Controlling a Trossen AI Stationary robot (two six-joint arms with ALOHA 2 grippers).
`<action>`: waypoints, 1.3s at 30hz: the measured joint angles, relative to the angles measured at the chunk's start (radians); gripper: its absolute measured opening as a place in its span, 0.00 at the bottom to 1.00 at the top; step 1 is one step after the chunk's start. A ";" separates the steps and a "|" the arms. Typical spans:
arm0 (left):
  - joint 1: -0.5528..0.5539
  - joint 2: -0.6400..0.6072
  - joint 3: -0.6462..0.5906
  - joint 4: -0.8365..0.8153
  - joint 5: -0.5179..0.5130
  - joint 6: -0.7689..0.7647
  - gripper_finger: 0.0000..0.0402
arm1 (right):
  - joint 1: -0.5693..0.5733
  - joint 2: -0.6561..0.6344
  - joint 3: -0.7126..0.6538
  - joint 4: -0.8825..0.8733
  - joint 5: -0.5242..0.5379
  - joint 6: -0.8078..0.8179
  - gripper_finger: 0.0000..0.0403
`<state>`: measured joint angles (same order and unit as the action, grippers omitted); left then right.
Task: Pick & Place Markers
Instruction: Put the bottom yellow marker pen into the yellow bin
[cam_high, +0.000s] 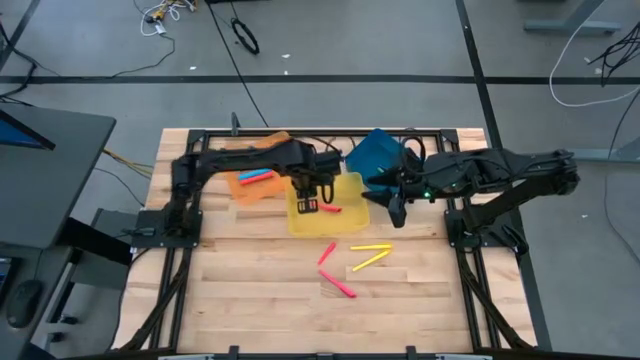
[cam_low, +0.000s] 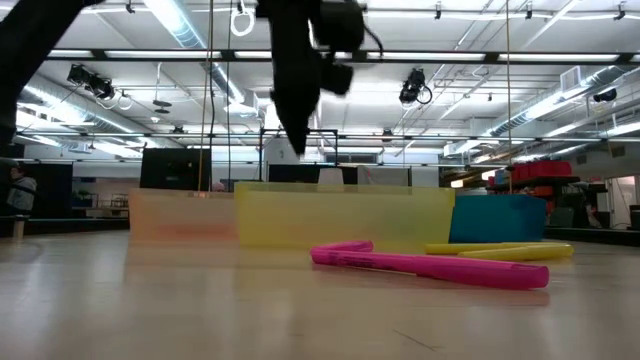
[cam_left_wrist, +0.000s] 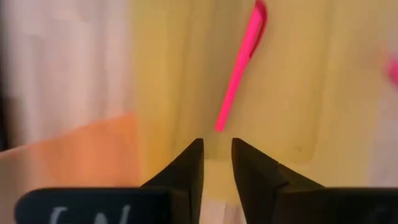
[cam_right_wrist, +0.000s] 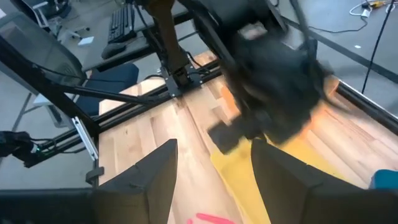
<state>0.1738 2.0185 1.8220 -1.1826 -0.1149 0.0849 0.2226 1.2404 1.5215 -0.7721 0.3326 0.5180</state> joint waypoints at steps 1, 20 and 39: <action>-0.006 -0.025 0.015 -0.019 -0.015 -0.016 0.20 | 0.000 -0.004 0.000 0.001 0.000 0.001 0.51; -0.050 -0.248 0.100 0.124 -0.023 -0.083 0.01 | -0.001 -0.029 0.000 -0.026 0.001 -0.008 0.51; -0.199 -0.808 -0.688 0.984 -0.061 -0.231 0.00 | -0.007 -0.026 0.000 -0.083 -0.011 0.027 0.51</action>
<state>-0.0250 1.2103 1.1341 -0.1984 -0.1758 -0.1460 0.2151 1.2142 1.5215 -0.8547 0.3217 0.5452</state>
